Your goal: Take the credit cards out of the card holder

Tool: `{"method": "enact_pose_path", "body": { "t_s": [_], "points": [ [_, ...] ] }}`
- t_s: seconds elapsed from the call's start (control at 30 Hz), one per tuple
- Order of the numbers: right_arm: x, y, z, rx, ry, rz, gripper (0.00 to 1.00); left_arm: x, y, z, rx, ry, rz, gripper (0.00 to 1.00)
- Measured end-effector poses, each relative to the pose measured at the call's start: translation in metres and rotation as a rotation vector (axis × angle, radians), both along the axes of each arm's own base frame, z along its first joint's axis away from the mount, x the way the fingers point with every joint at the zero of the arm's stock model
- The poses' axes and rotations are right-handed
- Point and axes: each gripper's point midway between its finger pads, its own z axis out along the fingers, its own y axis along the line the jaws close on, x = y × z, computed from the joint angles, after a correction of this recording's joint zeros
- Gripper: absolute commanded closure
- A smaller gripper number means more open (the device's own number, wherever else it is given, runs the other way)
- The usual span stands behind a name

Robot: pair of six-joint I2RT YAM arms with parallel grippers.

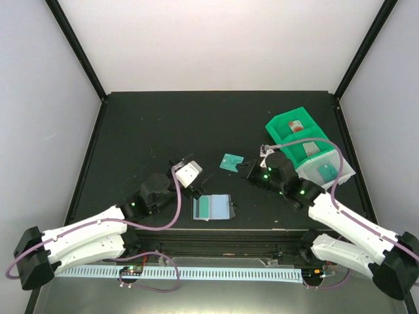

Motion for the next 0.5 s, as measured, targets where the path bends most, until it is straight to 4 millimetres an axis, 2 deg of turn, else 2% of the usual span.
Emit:
{"method": "enact_pose_path", "body": {
  "t_s": [0.27, 0.4, 0.5],
  "points": [
    [0.019, -0.045, 0.027, -0.099, -0.232, -0.135, 0.99, 0.005, 0.019, -0.008, -0.172, 0.227, 0.049, 0.01],
    [0.029, -0.066, 0.024, -0.180, -0.267, -0.187, 0.99, 0.012, 0.015, 0.002, -0.261, 0.358, 0.039, 0.01],
    [0.041, -0.092, 0.015, -0.229, -0.253, -0.255, 0.99, 0.018, 0.007, 0.012, -0.310, 0.455, -0.003, 0.01]
  ]
}}
